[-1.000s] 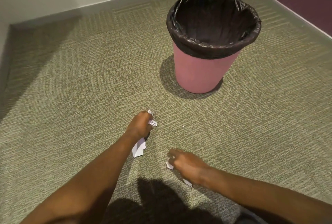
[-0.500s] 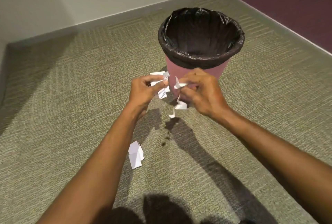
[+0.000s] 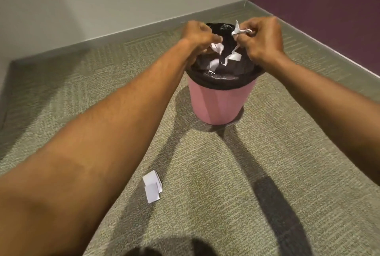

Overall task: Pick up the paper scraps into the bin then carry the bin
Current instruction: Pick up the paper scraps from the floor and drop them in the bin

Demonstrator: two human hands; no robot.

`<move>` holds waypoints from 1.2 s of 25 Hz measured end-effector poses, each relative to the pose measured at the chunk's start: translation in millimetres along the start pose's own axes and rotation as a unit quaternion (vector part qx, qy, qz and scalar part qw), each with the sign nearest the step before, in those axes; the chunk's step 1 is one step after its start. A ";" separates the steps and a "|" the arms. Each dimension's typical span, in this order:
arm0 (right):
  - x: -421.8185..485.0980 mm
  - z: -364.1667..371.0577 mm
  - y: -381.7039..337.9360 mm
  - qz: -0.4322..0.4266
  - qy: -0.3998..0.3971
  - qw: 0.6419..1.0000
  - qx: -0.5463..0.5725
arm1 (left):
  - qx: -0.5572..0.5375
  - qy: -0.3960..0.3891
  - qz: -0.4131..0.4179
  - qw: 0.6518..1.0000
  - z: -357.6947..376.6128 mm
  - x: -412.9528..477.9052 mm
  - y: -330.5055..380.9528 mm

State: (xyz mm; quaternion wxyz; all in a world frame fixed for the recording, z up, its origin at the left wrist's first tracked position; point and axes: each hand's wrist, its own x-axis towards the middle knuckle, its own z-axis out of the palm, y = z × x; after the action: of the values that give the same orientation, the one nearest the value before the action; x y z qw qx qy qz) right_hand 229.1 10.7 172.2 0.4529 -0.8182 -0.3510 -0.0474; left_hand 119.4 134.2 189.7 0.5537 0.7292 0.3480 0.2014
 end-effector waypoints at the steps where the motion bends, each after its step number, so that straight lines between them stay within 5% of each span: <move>1: 2.3 1.0 2.8 0.006 -0.008 1.000 -0.002 | -0.014 -0.011 0.000 1.000 1.1 0.7 0.6; 5: -3.6 3.0 8.7 -0.003 -0.023 1.000 -0.003 | 0.011 -0.017 0.062 0.998 -5.0 -7.6 0.0; 9: -41.5 4.7 1.1 -0.091 0.003 0.996 0.013 | 0.014 0.077 0.124 0.989 -36.8 -37.5 -43.8; 11: -78.0 17.0 -3.3 -0.161 -0.039 0.986 0.032 | 0.076 0.102 0.085 0.988 -55.3 -64.0 -96.7; 13: -125.3 41.4 -4.7 -0.200 -0.149 0.967 0.042 | 0.208 0.027 0.002 0.978 -73.0 -97.8 -159.7; 16: -195.0 88.3 5.4 -0.207 -0.341 0.917 0.000 | 0.382 -0.092 -0.144 0.908 -91.5 -154.4 -237.7; 20: -252.5 133.7 20.5 -0.175 -0.525 0.830 -0.076 | 0.412 -0.069 -0.296 0.859 -94.4 -214.0 -292.2; 25: -278.3 154.1 25.2 -0.195 -0.576 0.783 -0.128 | 0.390 -0.008 -0.314 0.865 -51.9 -240.6 -311.5; 30: -286.7 156.7 33.7 -0.205 -0.574 0.776 -0.164 | 0.410 0.038 -0.256 0.875 -30.0 -241.5 -314.5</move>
State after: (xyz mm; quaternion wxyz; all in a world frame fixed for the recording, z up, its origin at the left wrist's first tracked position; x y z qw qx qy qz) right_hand -2.6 -31.9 -56.7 0.0063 -0.6642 -0.6920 0.2828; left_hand -153.9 23.2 -77.1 0.2236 0.7680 0.5948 -0.0804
